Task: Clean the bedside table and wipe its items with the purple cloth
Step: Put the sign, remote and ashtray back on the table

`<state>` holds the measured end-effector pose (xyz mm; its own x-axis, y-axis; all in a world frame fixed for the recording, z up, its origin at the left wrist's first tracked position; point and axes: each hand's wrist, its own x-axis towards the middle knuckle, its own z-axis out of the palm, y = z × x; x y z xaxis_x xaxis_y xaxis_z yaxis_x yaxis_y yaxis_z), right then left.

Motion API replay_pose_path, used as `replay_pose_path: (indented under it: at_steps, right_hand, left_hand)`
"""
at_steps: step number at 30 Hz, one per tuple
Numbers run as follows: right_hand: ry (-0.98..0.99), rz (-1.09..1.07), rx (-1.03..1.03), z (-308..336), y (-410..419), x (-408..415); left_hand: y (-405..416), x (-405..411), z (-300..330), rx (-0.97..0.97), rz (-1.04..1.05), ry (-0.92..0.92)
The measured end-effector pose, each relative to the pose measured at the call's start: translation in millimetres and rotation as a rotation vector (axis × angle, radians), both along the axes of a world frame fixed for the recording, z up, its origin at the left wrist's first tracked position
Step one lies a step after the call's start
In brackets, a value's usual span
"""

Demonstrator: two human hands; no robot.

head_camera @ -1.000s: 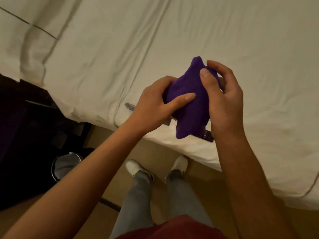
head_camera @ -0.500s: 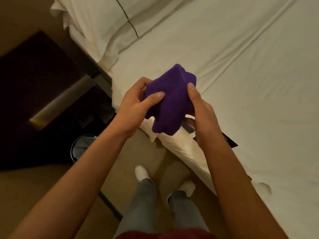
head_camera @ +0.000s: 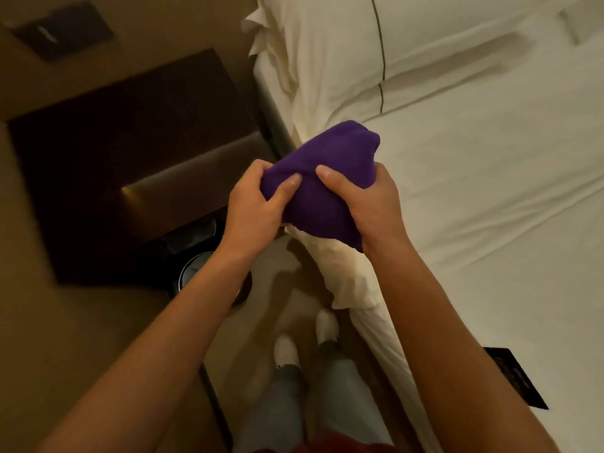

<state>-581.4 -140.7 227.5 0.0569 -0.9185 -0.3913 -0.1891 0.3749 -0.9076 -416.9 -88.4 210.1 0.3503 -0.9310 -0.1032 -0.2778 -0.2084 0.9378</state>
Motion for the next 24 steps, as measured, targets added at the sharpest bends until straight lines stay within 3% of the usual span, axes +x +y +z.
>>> replay_pose_path:
  at_steps: [6, 10, 11, 13, 15, 16, 19, 24]
  right_hand:
    - [-0.204, 0.196, 0.081, -23.9, -62.6, 61.2]
    - [-0.21, 0.222, 0.081, -50.9, -107.5, 108.4]
    - [-0.209, 0.245, 0.084, -57.0, -118.4, 119.8]
    - [-0.189, 0.328, 0.103, -67.7, -137.6, 138.4]
    - [-0.086, 0.47, 0.096, -76.0, -155.3, 153.3]
    - [-0.013, 0.553, 0.064, -80.3, -163.5, 159.9]
    - [0.097, 0.635, 0.001, -95.9, -184.6, 172.6]
    - [0.044, 0.563, 0.109, -134.9, -200.1, 169.7]
  left_hand:
    - [-41.2, 54.8, -38.6, 0.055, 0.328, -0.003]
    - [-64.9, 72.3, -64.3, 0.135, 0.634, 0.045]
    - [-71.4, 74.8, -70.6, 0.172, 0.622, 0.131]
    - [-87.4, 79.5, -79.6, 0.217, 0.499, 0.482]
    - [-103.3, 88.4, -84.7, 0.151, 0.416, 0.841]
    - [-111.8, 94.3, -88.5, 0.118, 0.423, 0.911]
    - [-132.7, 109.7, -105.8, 0.105, 0.554, 0.876]
    - [-151.8, 129.3, -134.8, 0.157, 0.675, 0.851]
